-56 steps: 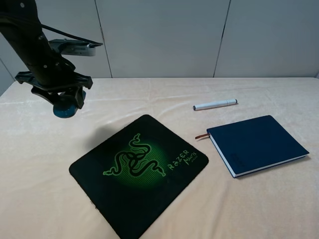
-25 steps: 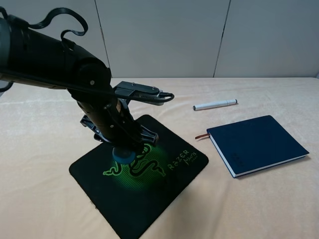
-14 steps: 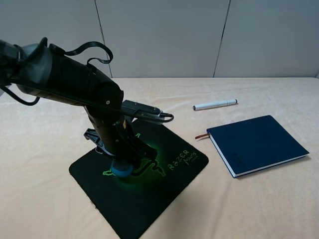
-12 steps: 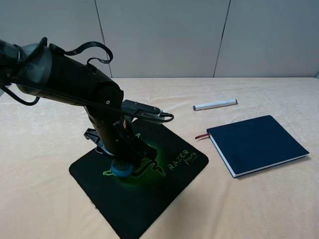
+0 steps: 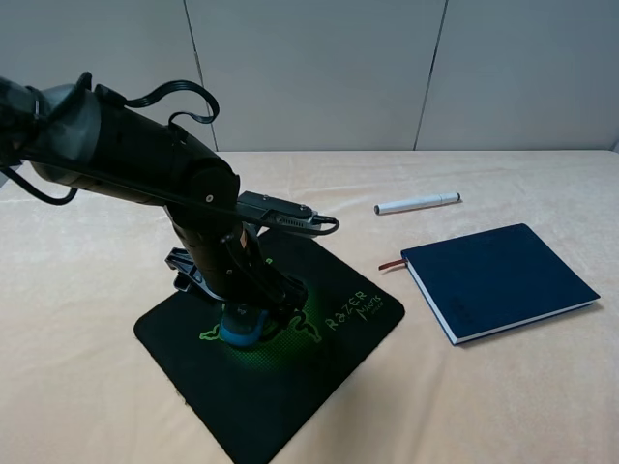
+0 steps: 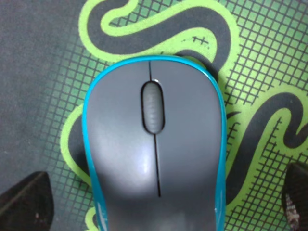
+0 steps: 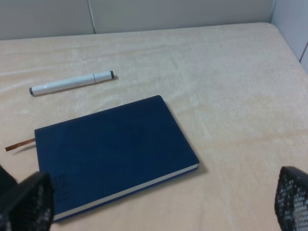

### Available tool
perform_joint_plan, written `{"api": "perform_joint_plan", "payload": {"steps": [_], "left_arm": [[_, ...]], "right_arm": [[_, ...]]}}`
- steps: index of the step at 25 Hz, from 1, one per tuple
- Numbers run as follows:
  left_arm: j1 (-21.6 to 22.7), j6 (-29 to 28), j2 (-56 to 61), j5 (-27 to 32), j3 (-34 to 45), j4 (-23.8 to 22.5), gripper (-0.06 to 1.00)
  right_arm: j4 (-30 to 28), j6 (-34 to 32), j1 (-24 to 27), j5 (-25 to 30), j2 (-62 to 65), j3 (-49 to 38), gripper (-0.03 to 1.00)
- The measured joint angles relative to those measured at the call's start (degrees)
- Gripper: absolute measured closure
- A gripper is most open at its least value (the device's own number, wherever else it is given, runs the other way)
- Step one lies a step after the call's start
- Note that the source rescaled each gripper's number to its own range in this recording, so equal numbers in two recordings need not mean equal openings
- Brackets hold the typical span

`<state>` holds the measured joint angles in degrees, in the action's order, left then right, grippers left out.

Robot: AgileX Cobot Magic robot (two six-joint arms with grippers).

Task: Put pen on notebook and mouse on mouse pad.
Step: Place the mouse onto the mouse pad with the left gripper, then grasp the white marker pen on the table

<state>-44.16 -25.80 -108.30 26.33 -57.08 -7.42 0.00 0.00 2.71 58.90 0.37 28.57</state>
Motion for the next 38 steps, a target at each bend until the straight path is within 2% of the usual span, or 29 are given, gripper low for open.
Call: {"api": "perform_joint_plan", "payload": {"steps": [5,19,30,34,38], "left_arm": [[0.0,0.0,0.0,-0.1,-0.1,0.0,0.04],[0.0,0.0,0.0,-0.1,-1.1,0.0,0.04],[0.0,0.0,0.5,-0.1,-1.1,0.4,-0.04],[0.0,0.0,3.8,1.3,-1.1,1.3,-0.05],[0.0,0.0,10.2,5.8,-1.1,1.3,-0.05]], "right_arm": [[0.0,0.0,0.0,0.0,0.0,0.0,-0.03],[0.0,0.0,0.0,0.0,0.0,0.0,-0.03],[0.0,0.0,0.0,0.0,0.0,0.0,-0.03],[0.0,0.0,0.0,0.0,0.0,0.0,-0.03],[0.0,0.0,0.0,0.0,0.0,0.0,-0.03]]}}
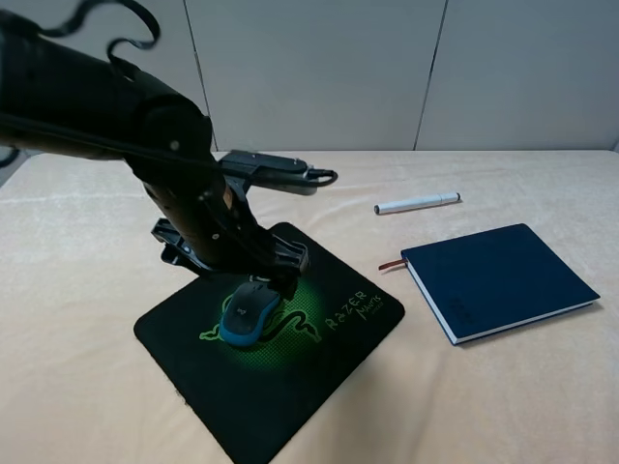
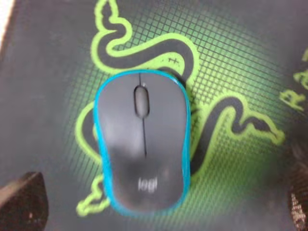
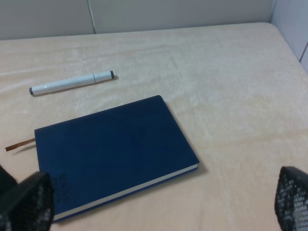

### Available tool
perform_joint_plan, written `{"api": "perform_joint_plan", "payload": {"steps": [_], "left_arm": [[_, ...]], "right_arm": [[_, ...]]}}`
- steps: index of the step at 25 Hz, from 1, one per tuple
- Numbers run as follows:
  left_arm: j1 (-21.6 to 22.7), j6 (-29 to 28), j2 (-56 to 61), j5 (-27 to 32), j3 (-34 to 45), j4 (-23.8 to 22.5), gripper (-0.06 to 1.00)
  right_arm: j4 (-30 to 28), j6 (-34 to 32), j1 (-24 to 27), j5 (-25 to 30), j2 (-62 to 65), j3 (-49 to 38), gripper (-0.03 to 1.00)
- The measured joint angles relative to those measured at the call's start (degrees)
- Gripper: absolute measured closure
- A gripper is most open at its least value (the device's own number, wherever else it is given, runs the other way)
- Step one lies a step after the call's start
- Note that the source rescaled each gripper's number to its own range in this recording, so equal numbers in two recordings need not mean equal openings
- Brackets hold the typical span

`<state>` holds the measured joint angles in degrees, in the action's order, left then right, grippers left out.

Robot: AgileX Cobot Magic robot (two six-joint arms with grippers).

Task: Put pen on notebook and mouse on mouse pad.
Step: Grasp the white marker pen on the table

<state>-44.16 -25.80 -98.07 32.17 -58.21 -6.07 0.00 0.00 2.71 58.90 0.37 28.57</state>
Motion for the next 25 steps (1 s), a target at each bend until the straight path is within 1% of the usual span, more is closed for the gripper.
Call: {"api": "perform_joint_plan", "payload": {"steps": [3,10,15,20,25], "left_arm": [[0.0,1.8,6.8,6.0,0.0,0.0,-0.05],[0.0,6.9,24.8,23.4,0.0,0.1,-0.05],[0.0,9.0,36.5,34.1,0.0,0.1,-0.05],[0.0,11.7,47.2,34.6,0.0,0.1,-0.05],[0.0,18.9,56.6,34.6,1.6,0.1,-0.05]], "right_arm": [[0.0,0.0,0.0,0.0,0.0,0.0,-0.03],[0.0,0.0,0.0,0.0,0.0,0.0,-0.03],[0.0,0.0,0.0,0.0,0.0,0.0,-0.03],[0.0,0.0,0.0,0.0,0.0,0.0,-0.03],[0.0,0.0,0.0,0.0,0.0,0.0,-0.03]]}}
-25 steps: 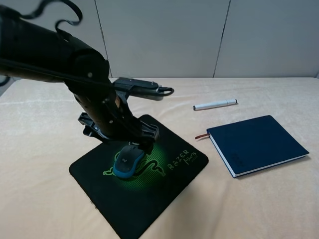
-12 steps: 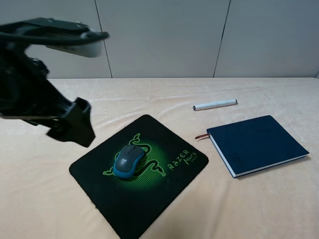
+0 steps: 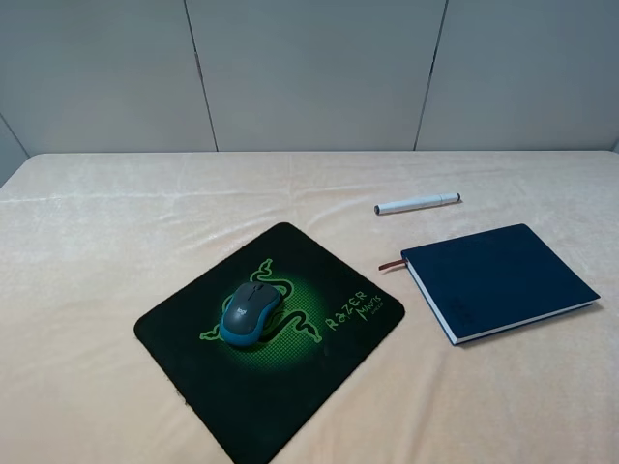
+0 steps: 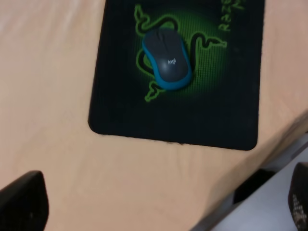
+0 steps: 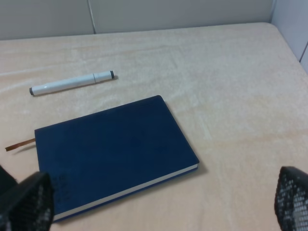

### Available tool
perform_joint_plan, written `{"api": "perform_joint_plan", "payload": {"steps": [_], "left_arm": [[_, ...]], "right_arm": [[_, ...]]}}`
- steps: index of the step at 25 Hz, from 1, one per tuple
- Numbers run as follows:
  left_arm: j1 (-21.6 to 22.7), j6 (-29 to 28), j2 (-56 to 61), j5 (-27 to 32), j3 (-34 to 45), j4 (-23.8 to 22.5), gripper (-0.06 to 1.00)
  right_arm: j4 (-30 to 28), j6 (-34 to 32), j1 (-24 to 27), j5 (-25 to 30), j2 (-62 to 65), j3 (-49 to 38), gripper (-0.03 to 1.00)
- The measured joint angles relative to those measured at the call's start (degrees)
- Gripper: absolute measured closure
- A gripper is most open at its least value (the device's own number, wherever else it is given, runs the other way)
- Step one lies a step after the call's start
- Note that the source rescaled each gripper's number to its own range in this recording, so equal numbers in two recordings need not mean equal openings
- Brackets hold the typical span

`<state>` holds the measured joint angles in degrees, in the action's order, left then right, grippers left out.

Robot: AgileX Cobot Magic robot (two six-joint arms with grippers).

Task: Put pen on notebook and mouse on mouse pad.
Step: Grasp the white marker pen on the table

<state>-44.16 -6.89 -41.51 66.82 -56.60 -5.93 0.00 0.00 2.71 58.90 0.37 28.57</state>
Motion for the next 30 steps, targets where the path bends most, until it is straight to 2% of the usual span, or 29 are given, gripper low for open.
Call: {"api": "perform_joint_plan", "payload": {"steps": [3,6,13,19,24,30], "left_arm": [[0.0,3.0,4.0,0.0,2.6,0.0,-0.05],[1.4,3.4,7.4,0.0,5.9,-0.2,-0.05],[13.4,3.4,15.6,-0.2,15.7,0.9,-0.05],[22.6,3.4,24.6,-3.9,23.8,2.7,-0.05],[28.3,6.2,31.9,-5.2,28.2,4.0,-0.05],[33.6,10.5,39.0,-6.0,28.4,7.3,-0.05]], "right_arm": [[0.0,0.0,0.0,0.0,0.0,0.0,-0.03],[0.0,0.0,0.0,0.0,0.0,0.0,-0.03],[0.0,0.0,0.0,0.0,0.0,0.0,-0.03],[0.0,0.0,0.0,0.0,0.0,0.0,-0.03],[0.0,0.0,0.0,0.0,0.0,0.0,-0.03],[0.0,0.0,0.0,0.0,0.0,0.0,-0.03]]}}
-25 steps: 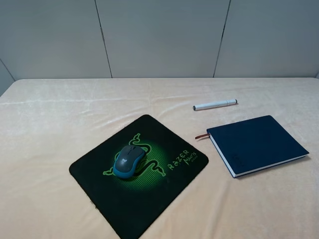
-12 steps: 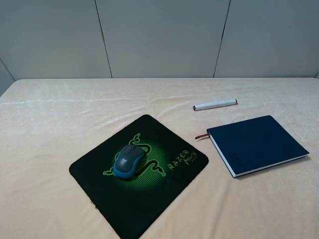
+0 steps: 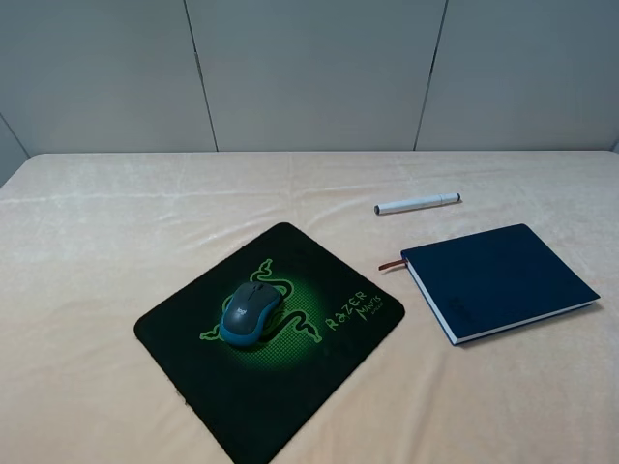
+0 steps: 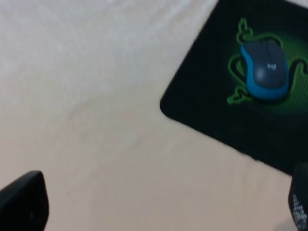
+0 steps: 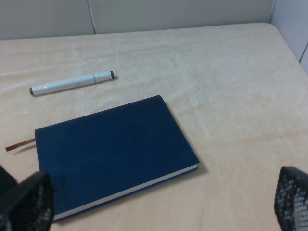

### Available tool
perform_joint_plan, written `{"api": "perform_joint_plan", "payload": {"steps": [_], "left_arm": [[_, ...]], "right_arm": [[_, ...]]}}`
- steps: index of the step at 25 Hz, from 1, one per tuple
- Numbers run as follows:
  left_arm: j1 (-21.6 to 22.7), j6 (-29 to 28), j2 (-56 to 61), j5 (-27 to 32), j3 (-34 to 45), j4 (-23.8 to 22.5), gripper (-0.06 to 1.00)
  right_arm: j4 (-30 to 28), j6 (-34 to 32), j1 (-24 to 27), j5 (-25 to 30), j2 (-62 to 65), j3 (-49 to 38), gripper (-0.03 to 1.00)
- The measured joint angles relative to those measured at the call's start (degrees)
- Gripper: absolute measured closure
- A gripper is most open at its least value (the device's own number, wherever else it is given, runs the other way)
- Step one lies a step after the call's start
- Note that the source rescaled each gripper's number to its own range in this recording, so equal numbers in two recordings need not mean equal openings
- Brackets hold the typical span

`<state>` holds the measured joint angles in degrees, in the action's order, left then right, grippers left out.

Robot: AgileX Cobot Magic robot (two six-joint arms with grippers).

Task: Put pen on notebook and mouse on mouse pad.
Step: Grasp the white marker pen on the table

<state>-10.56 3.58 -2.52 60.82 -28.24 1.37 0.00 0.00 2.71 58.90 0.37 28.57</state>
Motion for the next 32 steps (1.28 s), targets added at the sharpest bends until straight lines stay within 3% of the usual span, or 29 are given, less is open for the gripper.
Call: {"api": "perform_joint_plan", "payload": {"steps": [5,32], "left_arm": [[2.9,0.6,2.8,0.1,0.0,0.1,-0.05],[3.0,0.8,2.8,0.1,0.0,0.1,-0.06]], "right_arm": [[0.0,0.0,0.0,0.0,0.0,0.0,-0.03],[0.0,0.0,0.0,0.0,0.0,0.0,-0.03]]}}
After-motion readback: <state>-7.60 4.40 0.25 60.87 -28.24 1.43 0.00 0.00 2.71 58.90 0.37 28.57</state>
